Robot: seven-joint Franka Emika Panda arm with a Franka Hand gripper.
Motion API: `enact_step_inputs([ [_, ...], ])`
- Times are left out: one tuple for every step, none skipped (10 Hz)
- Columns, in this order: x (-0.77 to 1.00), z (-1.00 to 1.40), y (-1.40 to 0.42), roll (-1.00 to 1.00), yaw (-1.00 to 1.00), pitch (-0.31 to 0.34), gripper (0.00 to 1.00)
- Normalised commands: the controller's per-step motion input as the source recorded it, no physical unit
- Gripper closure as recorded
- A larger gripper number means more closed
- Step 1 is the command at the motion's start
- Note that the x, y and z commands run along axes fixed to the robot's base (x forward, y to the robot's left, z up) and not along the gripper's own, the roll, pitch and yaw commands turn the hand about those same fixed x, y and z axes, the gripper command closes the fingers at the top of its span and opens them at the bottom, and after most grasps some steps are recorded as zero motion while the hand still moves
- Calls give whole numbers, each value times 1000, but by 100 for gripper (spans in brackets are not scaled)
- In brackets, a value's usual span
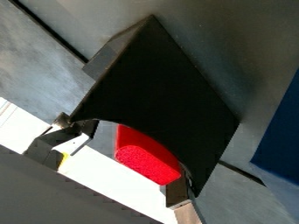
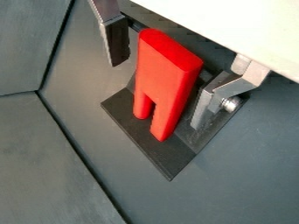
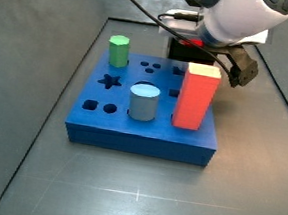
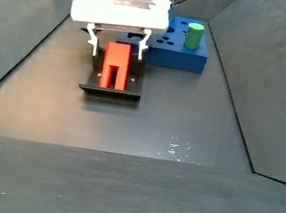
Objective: Pick up the square-circle object. Move up. Place the square-circle object on the fixture. Regrasp the square-circle object. Move to above the board. Insert the square-circle object.
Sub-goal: Regrasp the square-circle object, then move to above the board.
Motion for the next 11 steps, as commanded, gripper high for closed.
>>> enact_step_inputs([
  [12,-182,-5,52,5,23,0],
  [12,-181,-4,52,10,23,0],
  [12,-181,-4,52,12,23,0],
  [0,0,0,0,0,0,100],
  [-52,1000,55,0,-380,-16,100],
  [-56,1000,53,-10,-367,-6,100],
  [-63,1000,54,-18,-308,20,100],
  [-63,1000,54,-26,-270,42,100],
  [-63,1000,55,-40,-201,89,100],
  [-65,1000,54,-52,-137,136,100],
  [-65,1000,51,-59,-90,167,100],
])
